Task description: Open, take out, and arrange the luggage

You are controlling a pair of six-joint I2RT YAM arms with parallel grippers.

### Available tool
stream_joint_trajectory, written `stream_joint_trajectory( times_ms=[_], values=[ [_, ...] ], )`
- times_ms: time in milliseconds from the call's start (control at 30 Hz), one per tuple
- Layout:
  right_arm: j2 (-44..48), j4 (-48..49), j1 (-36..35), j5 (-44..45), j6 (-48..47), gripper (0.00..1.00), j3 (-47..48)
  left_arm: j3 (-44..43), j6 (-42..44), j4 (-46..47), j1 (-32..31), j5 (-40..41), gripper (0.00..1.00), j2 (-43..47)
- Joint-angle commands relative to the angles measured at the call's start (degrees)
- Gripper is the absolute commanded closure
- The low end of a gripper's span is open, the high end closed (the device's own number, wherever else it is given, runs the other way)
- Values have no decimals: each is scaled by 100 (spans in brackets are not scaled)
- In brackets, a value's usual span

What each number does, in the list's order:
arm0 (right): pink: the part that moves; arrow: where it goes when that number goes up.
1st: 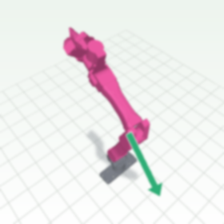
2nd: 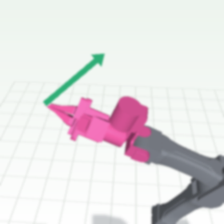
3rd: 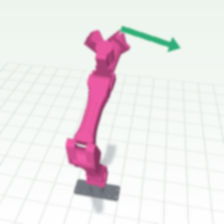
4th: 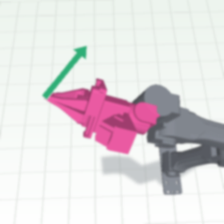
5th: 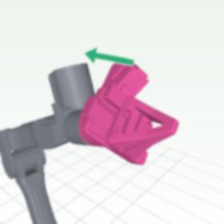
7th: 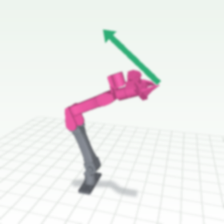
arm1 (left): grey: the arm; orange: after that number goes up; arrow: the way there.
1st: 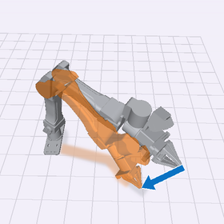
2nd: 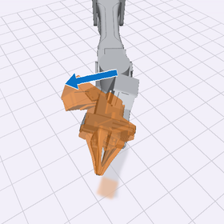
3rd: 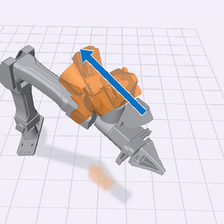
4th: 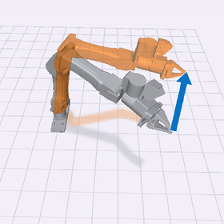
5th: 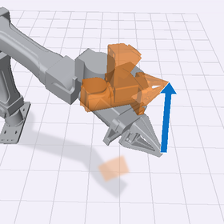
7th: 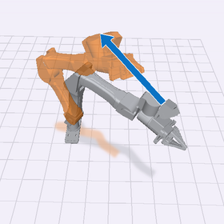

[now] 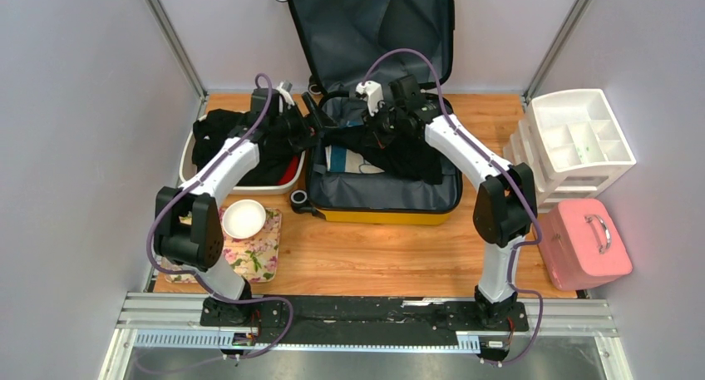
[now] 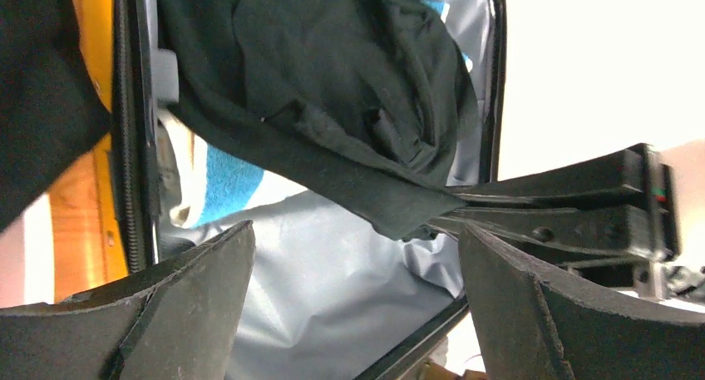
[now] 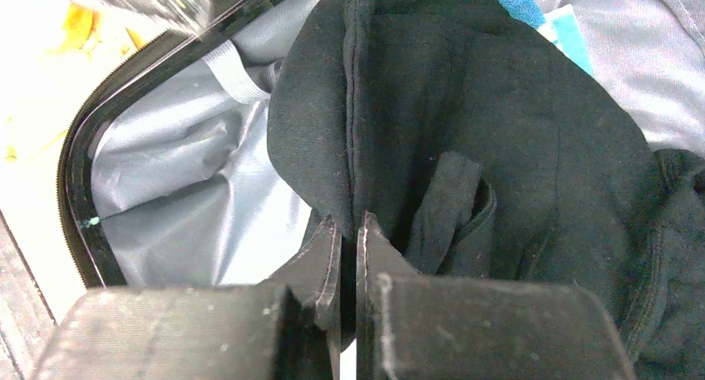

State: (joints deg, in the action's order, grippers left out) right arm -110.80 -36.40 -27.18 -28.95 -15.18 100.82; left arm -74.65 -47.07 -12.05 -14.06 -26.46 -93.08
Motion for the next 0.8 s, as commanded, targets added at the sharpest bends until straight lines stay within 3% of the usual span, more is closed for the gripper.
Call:
stream_joint_trajectory(
  times_ms=[0,367,667,733,767],
  values=[
    [322,230,11,-93,147,100,175,214,-1234,853,-157,-387,1,-202],
    [524,256,2,-392,156,100,-35,144,-2262,1336,-413,-149,1,-834],
    [937,528,-147,-884,173,100,-439,-383,-1966,1232,-509,0,3,-1318],
    [1017,616,-208,-937,164,100,-545,-550,-1641,1093,-562,-26,14,-1327],
    [1008,608,-218,-946,199,100,-537,-585,-1552,1030,-580,-43,36,-1310]
  ],
)
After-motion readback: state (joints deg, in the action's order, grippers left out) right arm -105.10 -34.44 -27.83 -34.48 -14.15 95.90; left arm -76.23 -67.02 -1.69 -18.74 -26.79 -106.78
